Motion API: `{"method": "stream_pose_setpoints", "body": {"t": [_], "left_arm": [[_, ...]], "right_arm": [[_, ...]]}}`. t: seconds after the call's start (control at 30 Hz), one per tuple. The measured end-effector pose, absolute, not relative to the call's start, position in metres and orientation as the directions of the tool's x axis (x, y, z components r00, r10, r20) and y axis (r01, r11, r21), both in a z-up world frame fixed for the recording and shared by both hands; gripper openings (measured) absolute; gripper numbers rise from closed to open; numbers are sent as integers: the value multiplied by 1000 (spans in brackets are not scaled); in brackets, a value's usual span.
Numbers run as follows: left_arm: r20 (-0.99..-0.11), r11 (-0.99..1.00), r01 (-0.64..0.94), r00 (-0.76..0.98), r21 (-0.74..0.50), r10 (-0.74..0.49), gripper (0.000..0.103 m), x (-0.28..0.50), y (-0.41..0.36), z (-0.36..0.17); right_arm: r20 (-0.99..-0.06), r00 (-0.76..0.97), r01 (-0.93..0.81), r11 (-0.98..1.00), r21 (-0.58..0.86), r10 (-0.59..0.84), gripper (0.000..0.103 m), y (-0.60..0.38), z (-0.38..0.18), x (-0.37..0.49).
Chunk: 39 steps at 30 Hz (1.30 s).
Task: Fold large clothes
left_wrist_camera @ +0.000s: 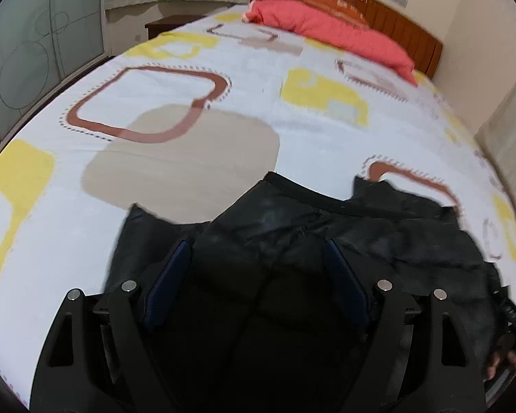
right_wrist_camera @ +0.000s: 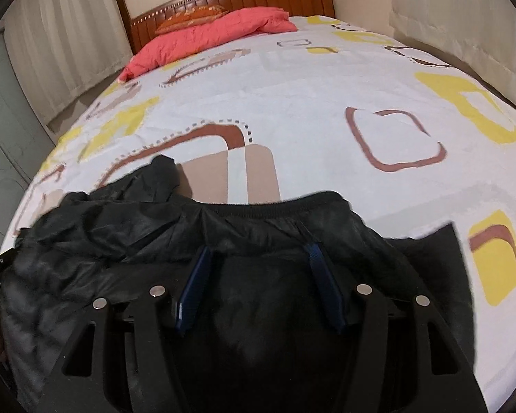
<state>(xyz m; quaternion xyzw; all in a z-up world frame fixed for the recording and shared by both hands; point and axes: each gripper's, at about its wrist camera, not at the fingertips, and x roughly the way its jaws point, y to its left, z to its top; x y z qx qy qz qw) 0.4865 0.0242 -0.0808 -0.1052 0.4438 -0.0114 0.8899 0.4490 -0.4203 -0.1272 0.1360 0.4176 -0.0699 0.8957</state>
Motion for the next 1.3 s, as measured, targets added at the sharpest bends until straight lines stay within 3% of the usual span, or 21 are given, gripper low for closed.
{"method": "stream_pose_setpoints", "body": {"t": [0.17, 0.33, 0.7, 0.9, 1.07, 1.1, 1.17, 1.3], "left_arm": [[-746, 950, -114, 649, -291, -151, 82, 437, 57, -57], [-723, 883, -193, 660, -427, -205, 84, 372, 103, -68], [-691, 674, -356, 648, -647, -321, 87, 255, 137, -120], [-650, 619, -338, 653, -709, -388, 87, 249, 118, -135], [-650, 595, -372, 670, -712, -359, 86, 255, 113, -141], [-651, 594, -381, 677, -709, -343, 83, 256, 113, -141], [-650, 583, -396, 687, -709, -325, 60, 260, 116, -143], [-626, 556, -385, 700, -737, -344, 38, 261, 114, -146]], "right_arm": [[-747, 664, 250, 946, 207, -13, 66, -432, -107, 403], [-729, 683, 289, 934, 210, -48, 69, -454, -96, 342], [-710, 699, 421, 754, 504, 85, 70, -496, -131, 217], [-680, 707, 425, 651, 628, 195, 70, -478, -156, 206], [-651, 739, 432, 619, 656, 174, 75, -469, -161, 211], [-645, 745, 435, 607, 665, 173, 75, -469, -163, 212], [-631, 758, 441, 583, 682, 166, 72, -471, -168, 210], [-619, 763, 434, 562, 704, 186, 35, -474, -172, 211]]}}
